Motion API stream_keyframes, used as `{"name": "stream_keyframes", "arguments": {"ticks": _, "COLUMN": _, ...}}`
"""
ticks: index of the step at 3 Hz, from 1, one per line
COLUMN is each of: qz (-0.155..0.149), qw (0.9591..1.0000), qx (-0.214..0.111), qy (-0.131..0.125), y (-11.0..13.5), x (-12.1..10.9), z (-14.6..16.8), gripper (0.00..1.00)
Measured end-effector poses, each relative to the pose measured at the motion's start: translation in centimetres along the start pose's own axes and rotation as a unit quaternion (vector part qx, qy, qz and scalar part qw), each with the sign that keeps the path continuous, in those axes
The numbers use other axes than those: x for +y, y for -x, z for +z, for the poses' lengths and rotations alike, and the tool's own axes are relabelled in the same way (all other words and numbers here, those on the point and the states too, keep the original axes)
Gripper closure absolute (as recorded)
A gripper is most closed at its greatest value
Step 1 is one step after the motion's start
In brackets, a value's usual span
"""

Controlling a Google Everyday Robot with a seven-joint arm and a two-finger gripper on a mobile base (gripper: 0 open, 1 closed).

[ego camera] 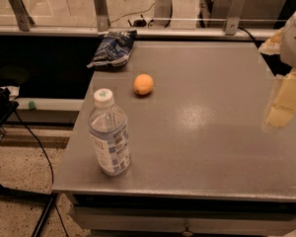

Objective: Knock blue plastic bottle over

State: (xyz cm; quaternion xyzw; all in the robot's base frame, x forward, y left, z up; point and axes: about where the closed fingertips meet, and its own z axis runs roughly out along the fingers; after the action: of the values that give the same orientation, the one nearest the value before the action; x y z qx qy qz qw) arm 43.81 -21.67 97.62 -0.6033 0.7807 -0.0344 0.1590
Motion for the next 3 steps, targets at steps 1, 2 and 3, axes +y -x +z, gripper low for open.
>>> {"name": "stream_keyframes", "arguments": {"ticks": 1, "qz": 0.000, "qw": 1.0000, "qx": 0.000, "qy": 0.000, "y": 0.0, "x": 0.0, "z": 0.0, "gripper": 0.00}}
{"name": "stream_keyframes", "arguments": {"ticks": 2, "qz": -0.010, "qw": 0.9991, "qx": -0.042, "qy": 0.001, "y": 2.3, "x": 0.0, "z": 0.7, "gripper": 0.00}}
{"name": "stream_keyframes", "arguments": {"ticks": 3, "qz": -0.038, "qw": 0.9896, "qx": -0.138, "qy": -0.003, "y": 9.2, "x": -0.4, "z": 0.8, "gripper": 0.00}}
